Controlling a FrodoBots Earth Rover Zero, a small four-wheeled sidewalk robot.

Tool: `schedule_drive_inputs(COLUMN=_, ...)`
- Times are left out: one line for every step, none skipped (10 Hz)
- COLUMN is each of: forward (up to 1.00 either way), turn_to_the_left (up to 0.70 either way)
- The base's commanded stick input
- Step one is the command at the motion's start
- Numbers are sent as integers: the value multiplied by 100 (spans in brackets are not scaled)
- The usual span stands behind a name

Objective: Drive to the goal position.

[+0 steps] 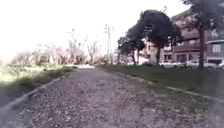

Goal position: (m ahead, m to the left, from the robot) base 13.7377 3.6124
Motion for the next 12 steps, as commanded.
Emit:
schedule_drive_inputs(forward=70, turn_to_the_left=35)
schedule_drive_inputs(forward=70, turn_to_the_left=35)
schedule_drive_inputs(forward=70, turn_to_the_left=8)
schedule_drive_inputs(forward=70, turn_to_the_left=0)
schedule_drive_inputs(forward=70, turn_to_the_left=0)
schedule_drive_inputs(forward=70, turn_to_the_left=0)
schedule_drive_inputs(forward=70, turn_to_the_left=0)
schedule_drive_inputs(forward=70, turn_to_the_left=0)
schedule_drive_inputs(forward=70, turn_to_the_left=0)
schedule_drive_inputs(forward=70, turn_to_the_left=0)
schedule_drive_inputs(forward=70, turn_to_the_left=0)
schedule_drive_inputs(forward=70, turn_to_the_left=0)
